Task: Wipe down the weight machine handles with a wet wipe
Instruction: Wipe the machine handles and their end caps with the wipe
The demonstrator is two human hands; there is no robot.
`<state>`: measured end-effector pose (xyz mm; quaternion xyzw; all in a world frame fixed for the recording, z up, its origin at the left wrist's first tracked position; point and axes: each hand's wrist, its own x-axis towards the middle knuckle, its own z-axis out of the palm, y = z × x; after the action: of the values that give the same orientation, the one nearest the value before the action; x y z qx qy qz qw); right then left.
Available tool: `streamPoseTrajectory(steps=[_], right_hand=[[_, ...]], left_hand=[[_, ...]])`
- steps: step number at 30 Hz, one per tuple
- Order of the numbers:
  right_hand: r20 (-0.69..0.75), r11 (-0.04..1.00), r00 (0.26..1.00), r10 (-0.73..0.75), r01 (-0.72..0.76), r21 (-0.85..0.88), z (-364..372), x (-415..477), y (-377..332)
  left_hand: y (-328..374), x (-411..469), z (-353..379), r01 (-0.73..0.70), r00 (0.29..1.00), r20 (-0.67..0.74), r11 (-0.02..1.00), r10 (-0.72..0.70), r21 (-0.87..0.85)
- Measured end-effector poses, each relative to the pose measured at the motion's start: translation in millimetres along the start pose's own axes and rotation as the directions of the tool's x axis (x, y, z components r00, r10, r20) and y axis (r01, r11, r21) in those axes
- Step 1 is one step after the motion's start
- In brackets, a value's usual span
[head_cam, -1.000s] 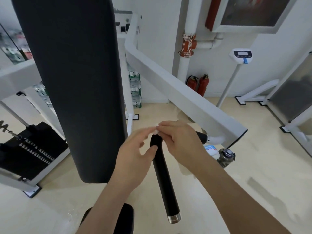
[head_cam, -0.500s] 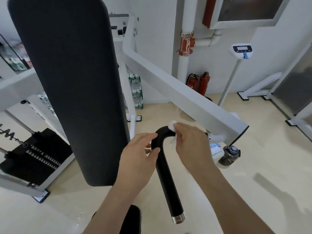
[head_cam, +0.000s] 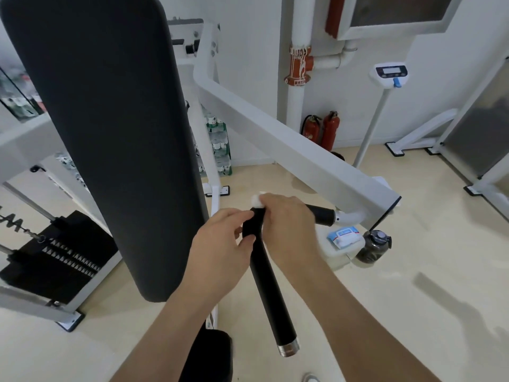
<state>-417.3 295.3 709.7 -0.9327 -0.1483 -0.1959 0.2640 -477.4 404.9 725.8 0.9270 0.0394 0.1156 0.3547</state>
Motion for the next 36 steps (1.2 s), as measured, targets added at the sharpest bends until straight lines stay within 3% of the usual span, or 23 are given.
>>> streamPoseTrajectory(steps=[4, 8, 12, 14, 18, 21, 23, 25, 28, 30, 33, 35, 36], right_hand=[[-0.065, 0.981, 0.997, 0.031, -0.018, 0.191, -1, -8, 3], [-0.141, 0.969, 0.983, 0.114, -0.079, 0.234, -1, -7, 17], [-0.025, 0.888, 0.995, 0.096, -0.074, 0.453, 4, -15, 7], [0.020, 0.811, 0.995, 0.099, -0.093, 0.578, 2, -29, 6], [-0.129, 0.811, 0.973, 0.190, -0.082, 0.580, 9, -49, 16], [-0.137, 0.809, 0.964, 0.228, -0.109, 0.578, 11, -56, 20], [-0.130, 0.806, 0.960, 0.248, -0.130, 0.578, 9, -57, 20], [-0.115, 0.794, 0.953, 0.280, -0.163, 0.585, 8, -57, 19], [-0.093, 0.759, 0.941, 0.326, -0.201, 0.620, 7, -57, 21], [-0.084, 0.743, 0.943, 0.323, -0.197, 0.640, 4, -57, 23], [-0.048, 0.731, 0.955, 0.294, -0.193, 0.655, 1, -51, 26], [-0.017, 0.695, 0.962, 0.274, -0.186, 0.694, -2, -47, 27], [-0.008, 0.684, 0.967, 0.256, -0.175, 0.708, -5, -45, 27]], left_hand=[[3, 2, 5, -0.092, 0.996, -0.008, 0.995, 0.092, 0.037], [8, 12, 7, -0.264, 0.963, 0.096, 0.951, 0.251, 0.161], [4, 21, -1, -0.285, 0.951, 0.153, 0.953, 0.267, 0.107], [3, 27, -3, -0.318, 0.943, 0.167, 0.926, 0.287, 0.205], [16, 47, 5, -0.393, 0.919, 0.218, 0.797, 0.327, 0.459], [23, 64, 9, -0.379, 0.915, 0.319, 0.799, 0.248, 0.466], [29, 77, 7, -0.386, 0.877, 0.443, 0.822, 0.187, 0.418], [34, 82, 8, -0.434, 0.837, 0.524, 0.775, 0.158, 0.460], [27, 69, 17, -0.494, 0.865, 0.408, 0.635, 0.291, 0.594], [16, 49, 18, -0.562, 0.825, 0.372, 0.562, 0.425, 0.607], [9, 35, 13, -0.634, 0.773, 0.389, 0.586, 0.501, 0.505], [18, 31, 9, -0.609, 0.793, 0.408, 0.621, 0.453, 0.493], [23, 32, 6, -0.573, 0.815, 0.402, 0.687, 0.417, 0.448]])
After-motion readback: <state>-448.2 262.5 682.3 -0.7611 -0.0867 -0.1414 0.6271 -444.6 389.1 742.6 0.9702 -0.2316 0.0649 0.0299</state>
